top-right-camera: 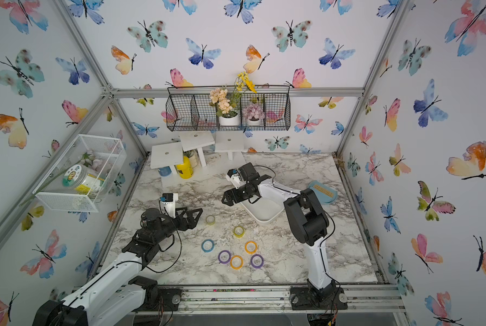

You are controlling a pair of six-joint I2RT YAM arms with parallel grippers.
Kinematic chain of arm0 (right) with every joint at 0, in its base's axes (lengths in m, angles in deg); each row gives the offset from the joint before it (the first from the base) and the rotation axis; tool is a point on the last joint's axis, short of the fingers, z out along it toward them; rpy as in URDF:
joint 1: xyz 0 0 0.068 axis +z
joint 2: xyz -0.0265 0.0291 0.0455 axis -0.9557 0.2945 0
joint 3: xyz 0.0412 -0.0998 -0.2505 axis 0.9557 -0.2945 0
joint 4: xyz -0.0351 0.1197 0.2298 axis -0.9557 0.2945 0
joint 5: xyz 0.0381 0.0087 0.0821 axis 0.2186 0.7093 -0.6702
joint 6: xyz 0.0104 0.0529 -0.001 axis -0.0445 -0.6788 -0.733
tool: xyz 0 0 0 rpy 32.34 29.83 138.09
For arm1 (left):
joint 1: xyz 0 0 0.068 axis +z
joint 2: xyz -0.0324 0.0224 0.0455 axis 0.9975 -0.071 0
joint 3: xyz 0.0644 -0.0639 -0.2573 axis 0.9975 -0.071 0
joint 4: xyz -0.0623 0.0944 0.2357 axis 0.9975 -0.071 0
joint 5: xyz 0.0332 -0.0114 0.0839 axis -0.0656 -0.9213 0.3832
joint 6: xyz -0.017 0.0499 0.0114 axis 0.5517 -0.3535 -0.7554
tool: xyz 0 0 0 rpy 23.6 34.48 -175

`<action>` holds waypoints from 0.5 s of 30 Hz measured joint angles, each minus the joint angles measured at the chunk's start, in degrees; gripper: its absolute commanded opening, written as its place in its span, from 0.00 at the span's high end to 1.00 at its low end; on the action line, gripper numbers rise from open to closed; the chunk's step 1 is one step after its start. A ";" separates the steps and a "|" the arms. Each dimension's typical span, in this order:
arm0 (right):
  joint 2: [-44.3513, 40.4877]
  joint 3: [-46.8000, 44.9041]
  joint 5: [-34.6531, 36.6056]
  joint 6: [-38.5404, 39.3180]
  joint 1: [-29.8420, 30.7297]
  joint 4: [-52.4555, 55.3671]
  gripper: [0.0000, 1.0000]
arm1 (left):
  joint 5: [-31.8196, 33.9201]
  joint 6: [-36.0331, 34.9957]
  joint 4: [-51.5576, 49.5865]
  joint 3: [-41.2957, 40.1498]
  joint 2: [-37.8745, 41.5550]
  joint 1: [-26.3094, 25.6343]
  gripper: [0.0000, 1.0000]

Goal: Put the transparent tape into the storage box
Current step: Move the storage box to the center of the board.

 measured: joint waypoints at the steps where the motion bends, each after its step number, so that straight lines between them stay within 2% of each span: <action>1: 0.70 0.96 -0.70 0.46 0.35 0.26 0.08 | 0.00 0.00 0.00 0.00 0.00 0.00 0.01; 11: 4.87 8.20 -2.49 2.58 6.08 2.47 0.10 | 0.00 0.00 0.00 0.00 0.00 0.00 0.01; 15: 2.69 6.73 0.13 1.27 7.17 2.47 0.16 | 0.00 0.00 -0.02 0.00 -0.02 0.00 0.01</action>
